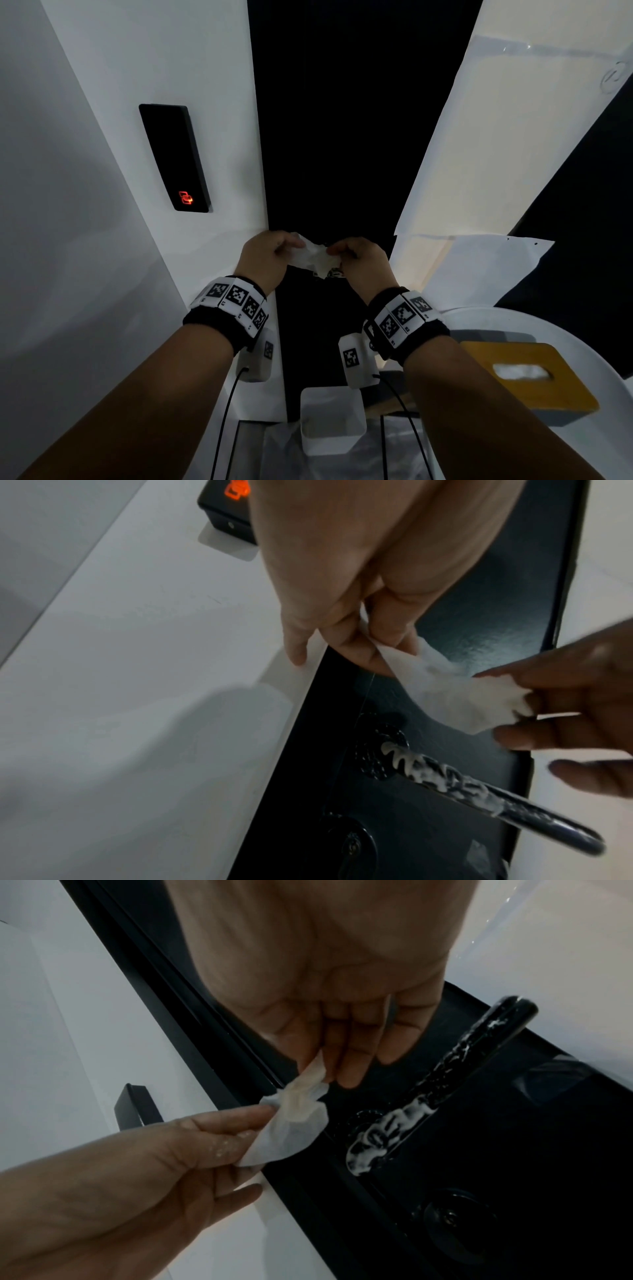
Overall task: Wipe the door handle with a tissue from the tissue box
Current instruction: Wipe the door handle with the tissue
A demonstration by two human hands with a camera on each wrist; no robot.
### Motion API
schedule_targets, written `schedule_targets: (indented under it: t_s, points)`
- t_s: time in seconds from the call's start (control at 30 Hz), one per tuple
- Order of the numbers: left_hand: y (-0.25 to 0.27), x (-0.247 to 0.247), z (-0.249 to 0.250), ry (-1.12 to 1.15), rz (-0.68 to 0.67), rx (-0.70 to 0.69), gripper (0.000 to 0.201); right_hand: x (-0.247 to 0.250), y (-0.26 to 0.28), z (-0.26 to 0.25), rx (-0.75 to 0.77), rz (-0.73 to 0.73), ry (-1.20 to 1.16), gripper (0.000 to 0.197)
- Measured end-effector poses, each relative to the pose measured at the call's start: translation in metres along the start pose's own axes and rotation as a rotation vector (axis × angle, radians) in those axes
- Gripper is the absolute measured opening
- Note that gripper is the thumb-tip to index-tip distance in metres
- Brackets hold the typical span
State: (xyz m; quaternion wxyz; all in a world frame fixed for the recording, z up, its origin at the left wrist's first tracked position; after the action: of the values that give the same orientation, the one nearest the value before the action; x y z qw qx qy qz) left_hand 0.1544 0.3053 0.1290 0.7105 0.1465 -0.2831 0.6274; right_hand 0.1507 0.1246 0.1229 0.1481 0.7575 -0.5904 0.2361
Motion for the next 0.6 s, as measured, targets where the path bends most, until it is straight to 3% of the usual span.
schedule_targets:
  t_s: [0.1,0.27,0.4,0.6]
  points:
    - [-0.002,-0.003,0.003,-0.093,-0.026,0.002,0.024,-0.002,-0.003,0.003,-0.024,-0.027,-0.007,0.021]
    - [0.000,-0.007,0.005,-0.123,-0.051,-0.004,0.024,0.003,-0.005,0.005,-0.039,0.005,0.137,0.028]
    - [0.005,-0.011,0.005,-0.113,-0.041,0.038,0.033,0.013,-0.001,0.011,-0.071,0.034,0.173,0.031]
    - [0.008,-0.028,0.001,-0.183,-0.114,0.081,0.034,0.015,0.004,0.002,-0.054,0.015,0.062,0.034]
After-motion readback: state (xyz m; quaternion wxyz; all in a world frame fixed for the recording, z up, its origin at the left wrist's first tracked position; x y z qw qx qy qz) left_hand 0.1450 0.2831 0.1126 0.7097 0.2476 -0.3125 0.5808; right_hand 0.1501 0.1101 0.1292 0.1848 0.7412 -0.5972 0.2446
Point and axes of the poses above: each hand's wrist, its own y-axis away from the middle knuckle, its own x-axis out of the back of the hand, z = x × y, the point moved 10 cm from there along -y, towards the middle knuckle, and after that the axes turned 14 degrees about -z, right-handed, at the moved point
